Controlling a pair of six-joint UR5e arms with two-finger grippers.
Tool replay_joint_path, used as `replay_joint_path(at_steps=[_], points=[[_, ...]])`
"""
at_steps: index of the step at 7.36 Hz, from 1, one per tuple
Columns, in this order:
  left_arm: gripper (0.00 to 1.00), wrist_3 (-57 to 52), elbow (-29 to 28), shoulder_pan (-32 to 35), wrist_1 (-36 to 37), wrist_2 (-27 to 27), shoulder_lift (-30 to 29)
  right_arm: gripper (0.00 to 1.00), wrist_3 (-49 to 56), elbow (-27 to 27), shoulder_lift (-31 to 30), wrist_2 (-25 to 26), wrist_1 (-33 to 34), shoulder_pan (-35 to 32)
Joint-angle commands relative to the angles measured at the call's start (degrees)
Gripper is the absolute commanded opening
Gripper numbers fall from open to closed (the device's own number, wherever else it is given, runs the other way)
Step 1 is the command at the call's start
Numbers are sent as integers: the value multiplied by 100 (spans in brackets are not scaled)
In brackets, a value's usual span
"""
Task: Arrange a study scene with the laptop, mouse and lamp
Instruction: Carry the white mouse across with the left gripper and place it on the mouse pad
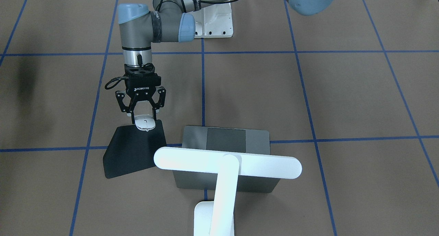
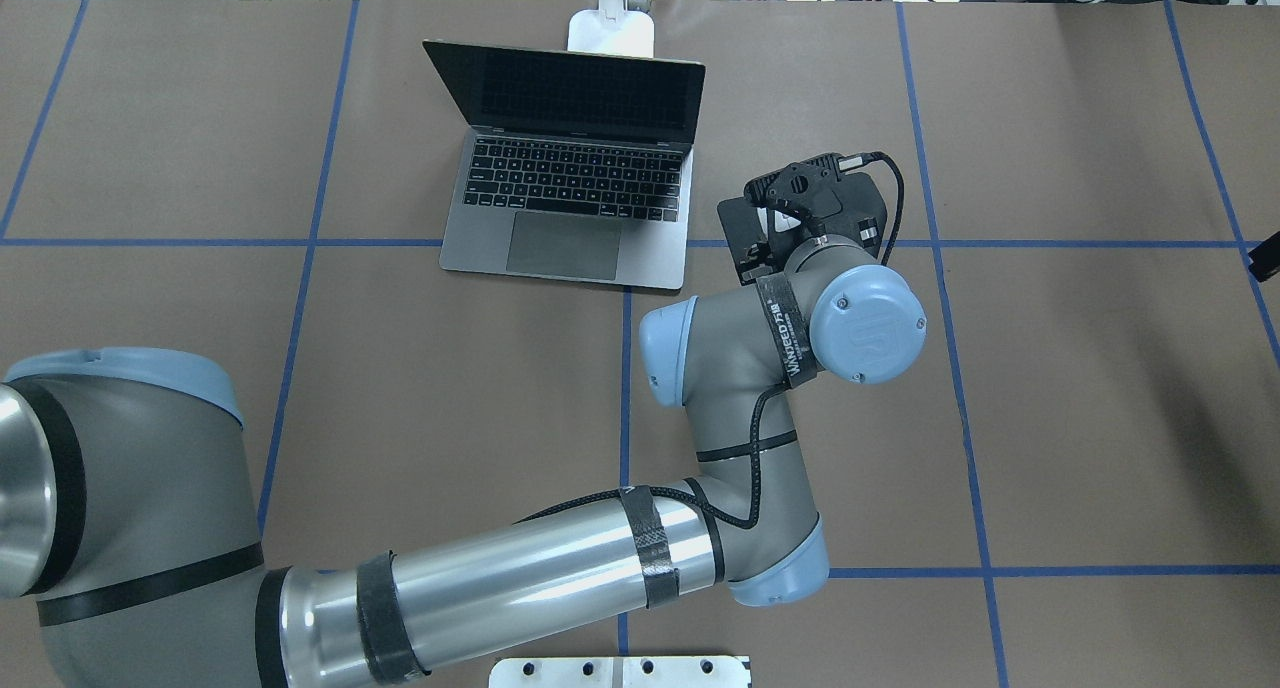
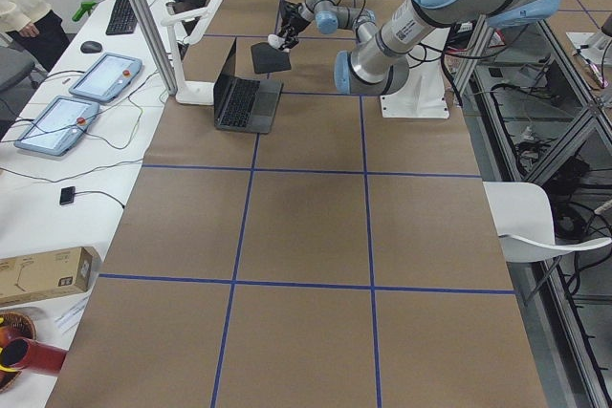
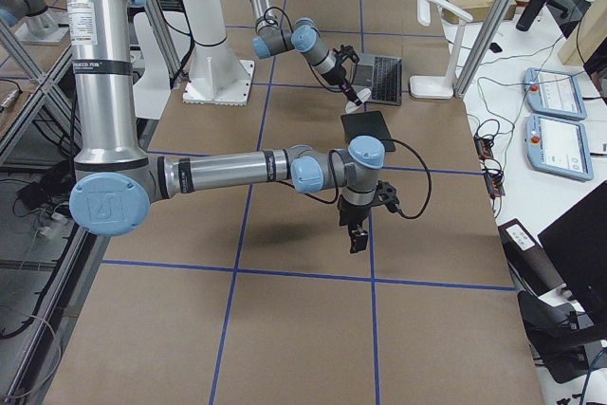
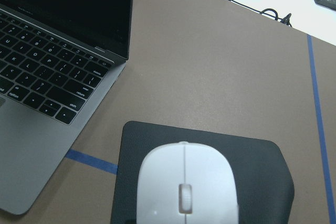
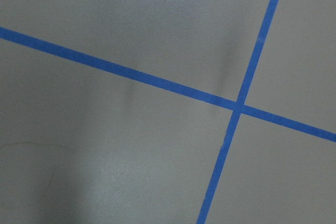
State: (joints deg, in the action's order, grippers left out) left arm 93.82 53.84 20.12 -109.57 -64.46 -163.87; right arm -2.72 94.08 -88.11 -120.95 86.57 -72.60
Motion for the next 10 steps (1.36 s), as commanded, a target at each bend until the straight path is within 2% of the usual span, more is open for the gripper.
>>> replay_joint_path(at_steps=[1,7,8,9,10], points=[[68,5,-5,0,-11,153,-75,100,0,14,-13,-7,0,0],[71,-187,47,18,-3,242,-119,100,-9,32,-5,-7,0,0],[76,-580,439,62,84,206,-32,100,-35,-3,-5,-25,0,0],[85,-602,774,79,277,15,230,100,-36,-21,-5,-51,9,0],[87,-602,1334,97,592,-431,589,100,-44,-13,-5,-51,-9,0]])
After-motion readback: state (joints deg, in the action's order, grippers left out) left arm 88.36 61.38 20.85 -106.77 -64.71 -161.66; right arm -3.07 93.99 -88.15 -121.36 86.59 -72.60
